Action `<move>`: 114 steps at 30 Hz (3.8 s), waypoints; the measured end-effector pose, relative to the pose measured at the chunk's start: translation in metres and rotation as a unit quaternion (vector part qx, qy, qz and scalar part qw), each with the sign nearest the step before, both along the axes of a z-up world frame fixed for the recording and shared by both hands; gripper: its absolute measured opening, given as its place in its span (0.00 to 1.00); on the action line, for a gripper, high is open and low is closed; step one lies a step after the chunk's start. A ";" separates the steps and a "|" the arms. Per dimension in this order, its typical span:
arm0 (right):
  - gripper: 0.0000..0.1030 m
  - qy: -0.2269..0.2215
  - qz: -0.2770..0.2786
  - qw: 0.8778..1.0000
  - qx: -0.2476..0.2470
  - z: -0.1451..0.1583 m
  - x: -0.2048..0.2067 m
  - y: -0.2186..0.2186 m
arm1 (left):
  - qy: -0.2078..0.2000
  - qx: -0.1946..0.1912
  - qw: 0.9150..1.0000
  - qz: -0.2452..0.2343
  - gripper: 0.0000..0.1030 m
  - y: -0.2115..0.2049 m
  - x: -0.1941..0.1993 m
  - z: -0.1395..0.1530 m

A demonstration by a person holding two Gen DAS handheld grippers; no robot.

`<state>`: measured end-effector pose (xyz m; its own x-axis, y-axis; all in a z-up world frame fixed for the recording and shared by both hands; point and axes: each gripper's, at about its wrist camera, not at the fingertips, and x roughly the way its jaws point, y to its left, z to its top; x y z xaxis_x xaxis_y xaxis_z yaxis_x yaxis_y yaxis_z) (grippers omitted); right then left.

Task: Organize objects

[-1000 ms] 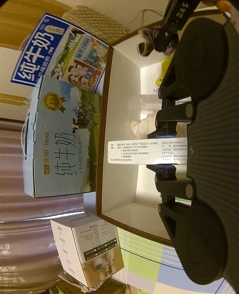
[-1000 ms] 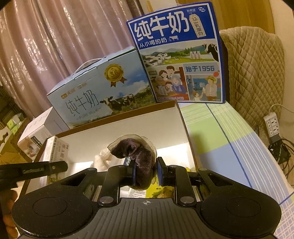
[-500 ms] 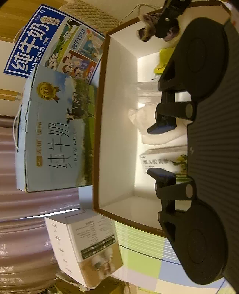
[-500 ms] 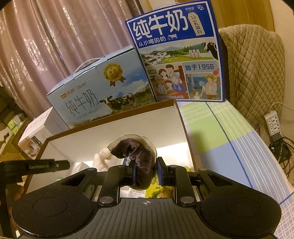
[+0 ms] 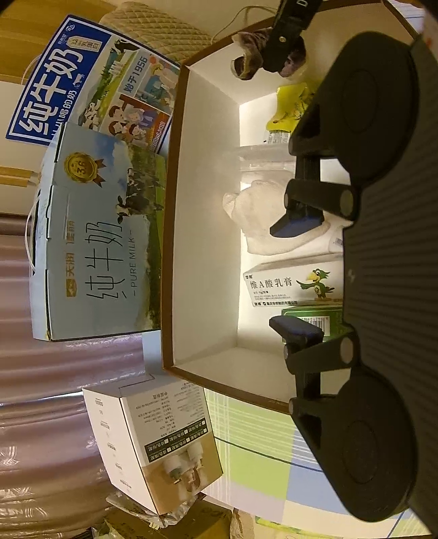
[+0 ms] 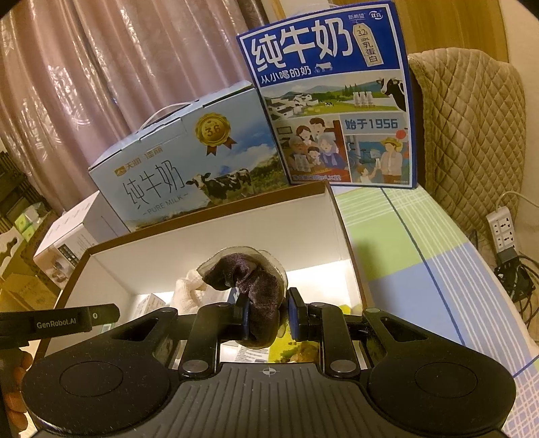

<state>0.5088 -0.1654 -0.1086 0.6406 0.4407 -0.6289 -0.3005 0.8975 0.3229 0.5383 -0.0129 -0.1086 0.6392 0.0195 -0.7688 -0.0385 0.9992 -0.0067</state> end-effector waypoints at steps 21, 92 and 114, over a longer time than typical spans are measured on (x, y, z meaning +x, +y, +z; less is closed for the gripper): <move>0.64 -0.031 -0.003 0.999 0.024 0.007 -0.003 0.002 | -0.002 0.005 1.000 -0.004 0.64 0.002 -0.009 -0.002; 0.70 -0.020 0.095 0.995 -0.002 0.080 -0.334 -0.064 | -0.033 -0.039 0.999 0.008 0.92 0.010 -0.385 0.081; 0.70 -0.018 0.129 0.990 -0.060 0.107 -0.426 -0.063 | -0.035 -0.020 0.999 -0.001 0.91 -0.004 -0.482 0.115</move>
